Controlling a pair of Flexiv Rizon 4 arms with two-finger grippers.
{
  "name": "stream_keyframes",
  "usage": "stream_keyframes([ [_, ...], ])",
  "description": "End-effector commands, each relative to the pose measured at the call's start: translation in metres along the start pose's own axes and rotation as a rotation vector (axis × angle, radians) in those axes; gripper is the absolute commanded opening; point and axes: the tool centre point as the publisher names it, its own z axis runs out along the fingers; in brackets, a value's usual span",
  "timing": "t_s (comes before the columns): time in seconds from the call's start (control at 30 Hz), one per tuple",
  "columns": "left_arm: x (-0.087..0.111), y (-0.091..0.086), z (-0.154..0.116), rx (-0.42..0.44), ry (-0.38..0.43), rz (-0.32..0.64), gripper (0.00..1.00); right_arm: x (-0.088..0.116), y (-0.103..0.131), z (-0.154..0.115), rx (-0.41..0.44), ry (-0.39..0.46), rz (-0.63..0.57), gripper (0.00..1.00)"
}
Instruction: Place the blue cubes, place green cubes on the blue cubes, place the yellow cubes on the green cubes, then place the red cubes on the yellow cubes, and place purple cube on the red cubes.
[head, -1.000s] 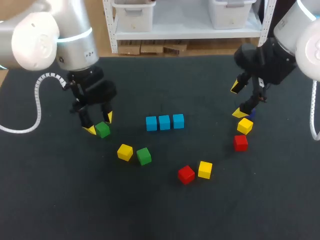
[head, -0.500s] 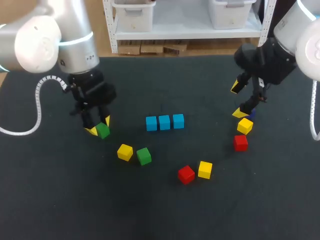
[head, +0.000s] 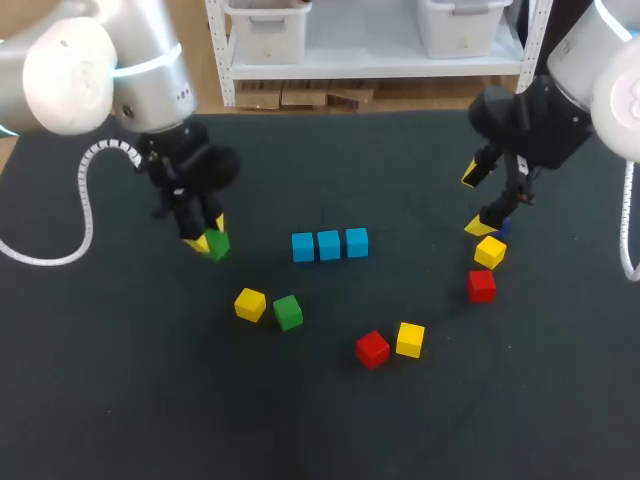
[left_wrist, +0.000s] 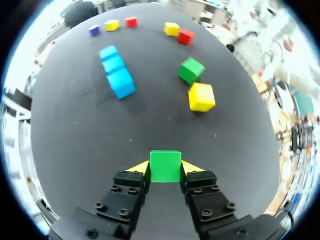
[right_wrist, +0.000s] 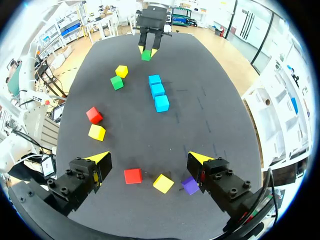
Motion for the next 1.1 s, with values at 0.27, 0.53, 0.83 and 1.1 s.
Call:
stream_keyframes([
  [0.27,-0.045,0.005,-0.035,-0.139,-0.109,-0.365,0.00,0.000,0.000,0.000,0.000,-0.002,0.000,1.00],
  [0.53,-0.074,0.020,-0.039,-0.196,-0.095,-0.475,0.00,0.000,0.000,0.000,0.000,-0.002,0.000,1.00],
  [0.83,-0.097,0.048,-0.019,-0.178,-0.079,-0.447,0.00,0.000,0.000,0.000,0.000,-0.002,0.000,1.00],
  [1.1,-0.116,0.062,-0.007,-0.177,-0.095,-0.439,0.00,0.000,0.000,0.000,0.000,-0.002,0.000,1.00],
])
